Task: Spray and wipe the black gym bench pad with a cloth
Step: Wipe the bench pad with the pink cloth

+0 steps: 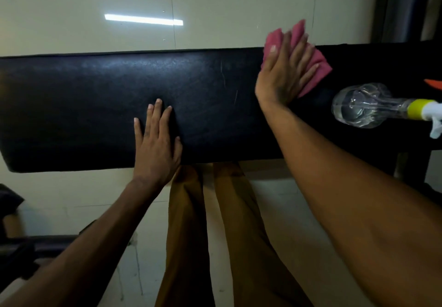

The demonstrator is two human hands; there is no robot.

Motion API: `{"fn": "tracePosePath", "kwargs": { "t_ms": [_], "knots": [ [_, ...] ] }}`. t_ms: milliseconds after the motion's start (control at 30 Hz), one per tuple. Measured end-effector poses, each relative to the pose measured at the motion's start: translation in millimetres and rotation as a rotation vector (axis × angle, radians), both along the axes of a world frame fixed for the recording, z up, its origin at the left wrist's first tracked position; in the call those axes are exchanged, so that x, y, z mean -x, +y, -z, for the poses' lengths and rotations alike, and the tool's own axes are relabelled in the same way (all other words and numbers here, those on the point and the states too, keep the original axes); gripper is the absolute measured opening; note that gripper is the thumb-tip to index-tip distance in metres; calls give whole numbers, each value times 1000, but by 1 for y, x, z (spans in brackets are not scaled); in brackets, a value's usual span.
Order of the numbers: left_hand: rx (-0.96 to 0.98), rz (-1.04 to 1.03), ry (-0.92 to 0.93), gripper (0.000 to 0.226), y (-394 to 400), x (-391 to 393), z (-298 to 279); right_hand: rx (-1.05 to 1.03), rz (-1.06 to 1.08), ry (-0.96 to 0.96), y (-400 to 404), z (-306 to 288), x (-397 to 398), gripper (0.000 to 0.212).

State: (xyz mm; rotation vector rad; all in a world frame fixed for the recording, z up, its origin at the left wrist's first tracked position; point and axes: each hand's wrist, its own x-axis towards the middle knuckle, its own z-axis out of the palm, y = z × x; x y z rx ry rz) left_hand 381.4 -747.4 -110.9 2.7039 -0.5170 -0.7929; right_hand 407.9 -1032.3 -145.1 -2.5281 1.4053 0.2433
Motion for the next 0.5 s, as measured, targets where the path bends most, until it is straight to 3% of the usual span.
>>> {"fn": "tracePosePath", "kwargs": {
  "t_ms": [67,167,200,267,367,400,433,500],
  "knots": [
    [-6,-17,-7,67,-2,2,-2,-42,-203,16,27,-1,5,56],
    [-23,-32,10,67,-5,1,-5,-158,-888,27,49,-5,36,58],
    [-29,-40,18,67,-7,0,-6,-170,-1017,23,41,-4,42,58],
    [-38,-54,27,68,-10,-2,-9,-133,-943,9,25,-1,40,59],
    [-33,-69,40,68,-14,-5,-14,-92,-314,11,39,-4,23,59],
    [-30,-77,44,68,-15,-6,-16,-94,-237,8,57,-7,17,59],
    [-30,-79,49,69,-14,-6,-18,-108,-297,15,74,-8,14,59],
    [-32,-66,45,71,-11,-7,-20,-172,-687,56,92,-9,20,59]
  ]
}}
